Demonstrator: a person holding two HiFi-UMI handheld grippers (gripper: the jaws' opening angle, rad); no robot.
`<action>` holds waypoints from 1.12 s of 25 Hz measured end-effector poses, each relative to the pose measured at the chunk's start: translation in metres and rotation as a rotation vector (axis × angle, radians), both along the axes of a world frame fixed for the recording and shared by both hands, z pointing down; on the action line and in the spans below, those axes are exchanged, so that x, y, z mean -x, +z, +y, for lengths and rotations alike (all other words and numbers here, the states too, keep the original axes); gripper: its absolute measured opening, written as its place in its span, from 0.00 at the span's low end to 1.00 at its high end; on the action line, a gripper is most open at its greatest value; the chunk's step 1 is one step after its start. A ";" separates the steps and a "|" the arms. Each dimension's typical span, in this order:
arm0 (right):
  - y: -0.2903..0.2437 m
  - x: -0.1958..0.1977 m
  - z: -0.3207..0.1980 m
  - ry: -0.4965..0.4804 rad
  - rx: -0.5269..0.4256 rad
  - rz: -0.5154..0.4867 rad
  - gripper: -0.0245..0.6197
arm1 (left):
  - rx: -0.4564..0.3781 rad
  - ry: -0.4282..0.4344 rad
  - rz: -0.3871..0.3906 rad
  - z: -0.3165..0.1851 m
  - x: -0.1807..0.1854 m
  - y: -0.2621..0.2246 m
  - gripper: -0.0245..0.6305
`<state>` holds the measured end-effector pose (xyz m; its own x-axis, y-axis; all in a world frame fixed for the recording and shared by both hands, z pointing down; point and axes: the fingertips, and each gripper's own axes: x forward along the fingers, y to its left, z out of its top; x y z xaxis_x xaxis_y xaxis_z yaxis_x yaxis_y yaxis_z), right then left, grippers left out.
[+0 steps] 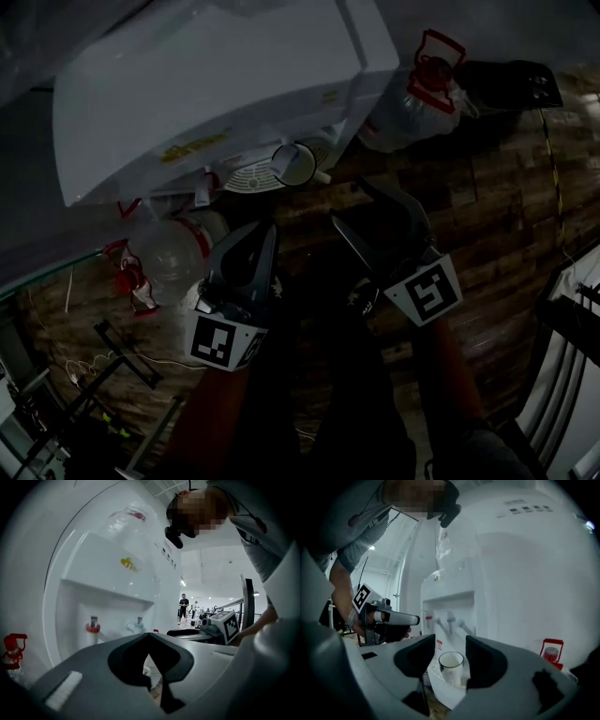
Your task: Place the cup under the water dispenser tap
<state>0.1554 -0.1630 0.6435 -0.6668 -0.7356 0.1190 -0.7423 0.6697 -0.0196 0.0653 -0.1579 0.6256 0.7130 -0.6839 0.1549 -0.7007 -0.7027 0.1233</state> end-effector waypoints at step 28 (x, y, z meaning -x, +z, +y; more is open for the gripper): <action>-0.426 0.071 0.116 -0.057 0.092 -0.112 0.06 | 0.041 0.196 0.039 0.105 0.020 -0.404 0.05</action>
